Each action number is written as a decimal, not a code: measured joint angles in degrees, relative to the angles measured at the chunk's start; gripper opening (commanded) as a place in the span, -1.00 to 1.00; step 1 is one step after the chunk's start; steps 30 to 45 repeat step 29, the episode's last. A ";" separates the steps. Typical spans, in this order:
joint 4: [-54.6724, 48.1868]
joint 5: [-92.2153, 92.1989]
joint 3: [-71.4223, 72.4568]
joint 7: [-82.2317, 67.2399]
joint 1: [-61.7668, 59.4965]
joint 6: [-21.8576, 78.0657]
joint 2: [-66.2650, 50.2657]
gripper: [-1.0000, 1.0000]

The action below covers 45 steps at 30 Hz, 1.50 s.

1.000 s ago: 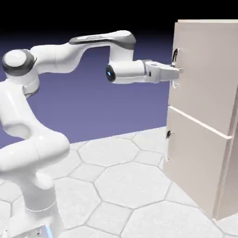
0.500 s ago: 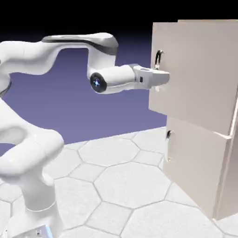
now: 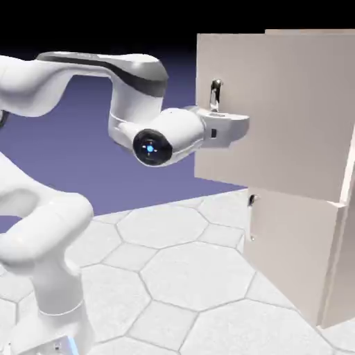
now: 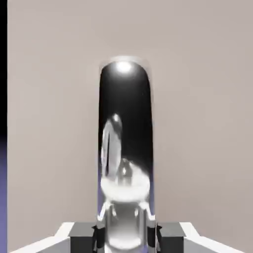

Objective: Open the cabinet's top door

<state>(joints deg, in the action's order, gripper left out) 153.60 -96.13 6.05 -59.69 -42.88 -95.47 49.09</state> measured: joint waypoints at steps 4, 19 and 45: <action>-3.66 8.11 -6.89 -2.20 -0.77 9.97 -5.98 -1.00; -30.88 27.55 -22.99 -11.95 0.19 44.31 -36.31 -1.00; -51.67 31.08 -25.29 -16.60 -0.93 61.47 -54.34 -1.00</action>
